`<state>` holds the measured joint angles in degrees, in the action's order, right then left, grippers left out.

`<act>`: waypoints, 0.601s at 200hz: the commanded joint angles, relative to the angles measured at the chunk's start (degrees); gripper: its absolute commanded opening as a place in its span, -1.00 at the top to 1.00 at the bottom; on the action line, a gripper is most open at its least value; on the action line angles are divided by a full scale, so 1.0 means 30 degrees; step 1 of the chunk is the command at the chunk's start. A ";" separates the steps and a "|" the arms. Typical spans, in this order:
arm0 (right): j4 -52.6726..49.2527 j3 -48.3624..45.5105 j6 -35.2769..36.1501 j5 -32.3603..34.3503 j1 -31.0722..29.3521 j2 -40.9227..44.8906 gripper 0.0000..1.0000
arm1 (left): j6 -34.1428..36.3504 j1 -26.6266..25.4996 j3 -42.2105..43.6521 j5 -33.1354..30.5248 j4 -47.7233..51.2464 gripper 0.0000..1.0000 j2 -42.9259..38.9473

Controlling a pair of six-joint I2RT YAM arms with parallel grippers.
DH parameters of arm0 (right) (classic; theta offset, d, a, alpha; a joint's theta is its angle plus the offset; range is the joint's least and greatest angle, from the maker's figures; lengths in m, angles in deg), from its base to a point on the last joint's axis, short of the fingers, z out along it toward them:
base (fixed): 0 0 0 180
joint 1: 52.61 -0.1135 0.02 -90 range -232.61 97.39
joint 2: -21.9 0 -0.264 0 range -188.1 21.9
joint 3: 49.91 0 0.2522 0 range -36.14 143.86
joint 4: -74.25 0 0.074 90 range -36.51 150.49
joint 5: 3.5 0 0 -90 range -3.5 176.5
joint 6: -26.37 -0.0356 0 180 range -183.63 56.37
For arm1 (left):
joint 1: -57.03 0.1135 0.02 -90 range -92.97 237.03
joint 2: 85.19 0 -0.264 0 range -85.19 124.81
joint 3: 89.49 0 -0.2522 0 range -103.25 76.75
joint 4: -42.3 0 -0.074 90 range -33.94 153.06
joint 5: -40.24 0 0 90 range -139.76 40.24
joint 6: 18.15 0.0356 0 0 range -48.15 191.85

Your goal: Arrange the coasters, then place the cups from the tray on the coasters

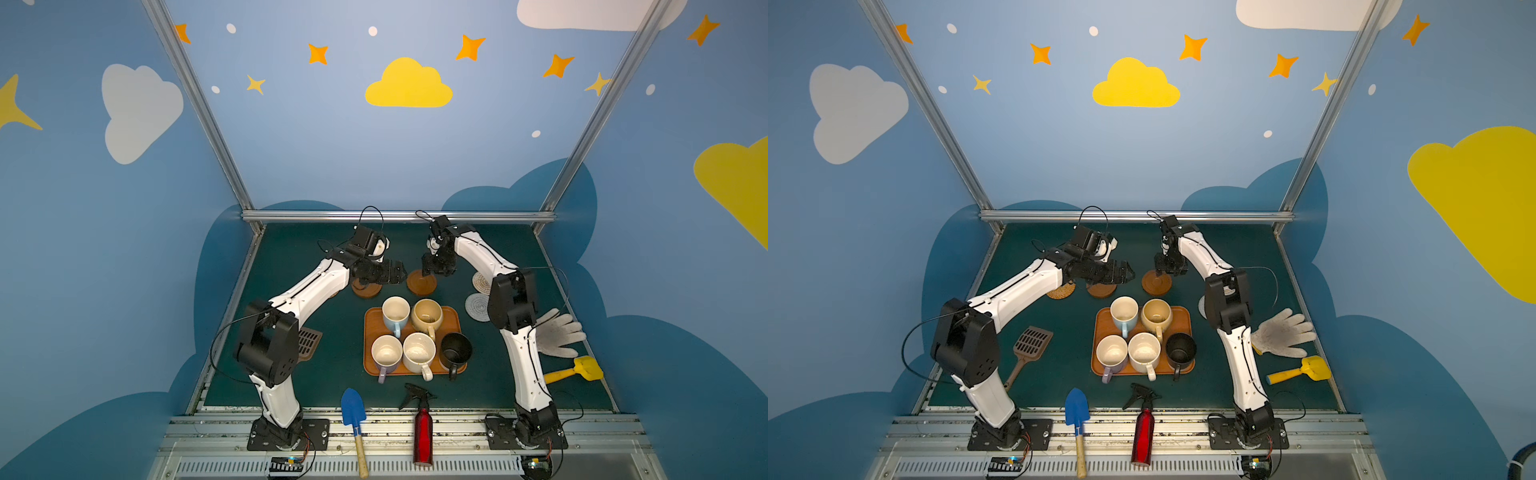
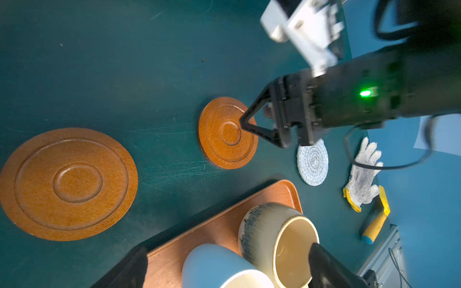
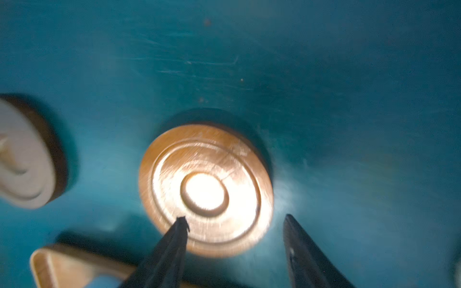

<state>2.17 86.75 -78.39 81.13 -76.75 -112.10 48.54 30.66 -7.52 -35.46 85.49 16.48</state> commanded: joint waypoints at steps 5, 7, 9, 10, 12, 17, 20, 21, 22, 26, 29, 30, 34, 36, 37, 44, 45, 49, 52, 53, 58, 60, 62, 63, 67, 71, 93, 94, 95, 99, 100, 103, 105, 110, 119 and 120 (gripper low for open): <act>0.0326 -0.1448 -0.0233 0.0643 0.0436 0.3601 -0.43 | 0.0645 -0.0078 -0.1273 -0.0976 0.1392 -1.00 -0.1112; 0.0410 -0.1612 -0.0234 0.0667 0.0512 0.3842 -0.44 | 0.0671 -0.0099 -0.1311 -0.1037 0.1443 -1.00 -0.1151; 0.0467 -0.1770 -0.0235 0.0695 0.0560 0.4056 -0.46 | 0.0715 -0.0105 -0.1350 -0.1082 0.1506 -1.00 -0.1242; 0.0492 -0.1884 -0.0235 0.0700 0.0598 0.4175 -0.47 | 0.0756 -0.0110 -0.1381 -0.1094 0.1517 -1.00 -0.1247; 0.0590 -0.2080 -0.0235 0.0703 0.0677 0.4374 -0.48 | 0.0809 -0.0137 -0.1382 -0.1103 0.1576 -1.00 -0.1288; 0.0776 -0.2599 -0.0195 0.0690 0.0882 0.4853 -0.51 | 0.0903 -0.0190 -0.1482 -0.1064 0.1674 -1.00 -0.1405; 0.0889 -0.2876 -0.0204 0.0611 0.1032 0.5154 -0.53 | 0.0983 -0.0224 -0.1520 -0.1028 0.1766 -1.00 -0.1466; 0.0922 -0.3009 -0.0205 0.0585 0.1082 0.5281 -0.53 | 0.1007 -0.0243 -0.1539 -0.1008 0.1793 -1.00 -0.1476; 0.0953 -0.3104 -0.0205 0.0571 0.1152 0.5373 -0.54 | 0.1020 -0.0268 -0.1578 -0.0999 0.1822 -1.00 -0.1496; 0.1104 -0.3509 -0.0204 0.0515 0.1403 0.5732 -0.56 | 0.1097 -0.0329 -0.1662 -0.0990 0.1943 -1.00 -0.1515; 0.1230 -0.3799 -0.0205 0.0476 0.1577 0.6004 -0.58 | 0.1157 -0.0425 -0.1740 -0.0975 0.2030 -1.00 -0.1542; 0.1269 -0.3880 -0.0205 0.0473 0.1663 0.6086 -0.59 | 0.1182 -0.0446 -0.1767 -0.0967 0.2043 -1.00 -0.1529; 0.1409 -0.4319 -0.0205 0.0379 0.1944 0.6401 -0.61 | 0.1268 -0.0536 -0.1881 -0.0911 0.2150 -1.00 -0.1517; 0.1464 -0.4512 -0.0205 0.0360 0.2105 0.6534 -0.62 | 0.1325 -0.0595 -0.1932 -0.0882 0.2203 -1.00 -0.1509; 0.1503 -0.4589 -0.0205 0.0327 0.2161 0.6615 -0.63 | 0.1340 -0.0619 -0.1965 -0.0862 0.2217 -1.00 -0.1498; 0.1694 -0.5244 -0.0153 0.0168 0.2747 0.7010 -0.70 | 0.1483 -0.0805 -0.2160 -0.0727 0.2260 -1.00 -0.1430; 0.1720 -0.5306 -0.0150 0.0158 0.2819 0.7073 -0.71 | 0.1492 -0.0827 -0.2196 -0.0697 0.2260 -1.00 -0.1415; 0.1796 -0.5640 -0.0094 0.0191 0.3100 0.7239 -0.76 | 0.1597 -0.0946 -0.2331 -0.0579 0.2260 -1.00 -0.1347; 0.1852 -0.5834 -0.0063 0.0245 0.3371 0.7342 -0.78 | 0.1630 -0.1004 -0.2439 -0.0476 0.2242 -1.00 -0.1264; 0.1858 -0.5909 -0.0032 0.0255 0.3439 0.7371 -0.79 | 0.1638 -0.1029 -0.2467 -0.0454 0.2222 -1.00 -0.1258; 0.1834 -0.6160 0.0039 0.0321 0.3841 0.7421 -0.80 | 0.1669 -0.1138 -0.2644 -0.0433 0.2119 -1.00 -0.1180; 0.1812 -0.6240 0.0097 0.0323 0.3993 0.7427 -0.81 | 0.1674 -0.1163 -0.2694 -0.0125 0.2056 -1.00 -0.1147; 0.1748 -0.6282 0.0163 0.0302 0.4170 0.7406 -0.81 | 0.1661 -0.1191 -0.2721 0.0172 0.2011 -1.00 -0.1101; 0.1718 -0.6293 0.0184 0.0298 0.4248 0.7402 -0.81 | 0.1654 -0.1210 -0.2755 0.0236 0.1975 -1.00 -0.1089; 0.1578 -0.6358 0.0282 0.0245 0.4572 0.7359 -0.81 | 0.1607 -0.1250 -0.2827 0.0448 0.1851 -1.00 -0.1028; 0.1469 -0.6431 0.0354 0.0172 0.4893 0.7290 -0.81 | 0.1544 -0.1284 -0.2896 0.0664 0.1748 -1.00 -0.0969; 0.1942 -0.7272 0.0727 0.0128 0.6316 0.6867 -0.81 | 0.1326 -0.1435 -0.3275 0.0986 0.1601 -1.00 -0.0469; 0.1947 -0.7287 0.0744 0.0138 0.6376 0.6825 -0.81 | 0.1311 -0.1464 -0.3296 0.0980 0.1608 -1.00 -0.0436; 0.1979 -0.7309 0.0767 0.0143 0.6435 0.6790 -0.81 | 0.1303 -0.1464 -0.3321 0.0962 0.1641 -1.00 -0.0405; 0.2030 -0.7355 0.0815 0.0170 0.6643 0.6619 -0.81 | 0.1292 -0.1467 -0.3386 0.0938 0.1667 -1.00 -0.0291; 0.2035 -0.7358 0.0817 0.0173 0.6700 0.6584 -0.80 | 0.1279 -0.1466 -0.3410 0.0927 0.1700 -1.00 -0.0259; 0.2064 -0.7360 0.0867 0.0261 0.6835 0.6426 -0.81 | 0.1246 -0.1471 -0.3519 0.0898 0.1773 -1.00 -0.0125; 0.2090 -0.7360 0.0898 0.0315 0.6902 0.6321 -0.81 | 0.1239 -0.1488 -0.3601 0.0852 0.1816 -1.00 -0.0070; 0.2094 -0.7331 0.1035 0.0553 0.7065 0.6076 -0.81 | 0.1280 -0.1494 -0.3854 0.0644 0.2040 -1.00 0.0179; 0.2050 -0.7153 0.1163 0.0974 0.7342 0.5500 -0.81 | 0.1552 -0.1622 -0.4592 0.0233 0.2670 -1.00 0.0663; 0.2030 -0.7139 0.1182 0.1000 0.7372 0.5439 -0.81 | 0.1599 -0.1645 -0.4701 0.0193 0.2743 -1.00 0.0702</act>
<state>7.96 65.17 -76.73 82.05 -55.79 -92.32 52.08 26.00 -17.71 -34.13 90.37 15.05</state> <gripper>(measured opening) 0.903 0.998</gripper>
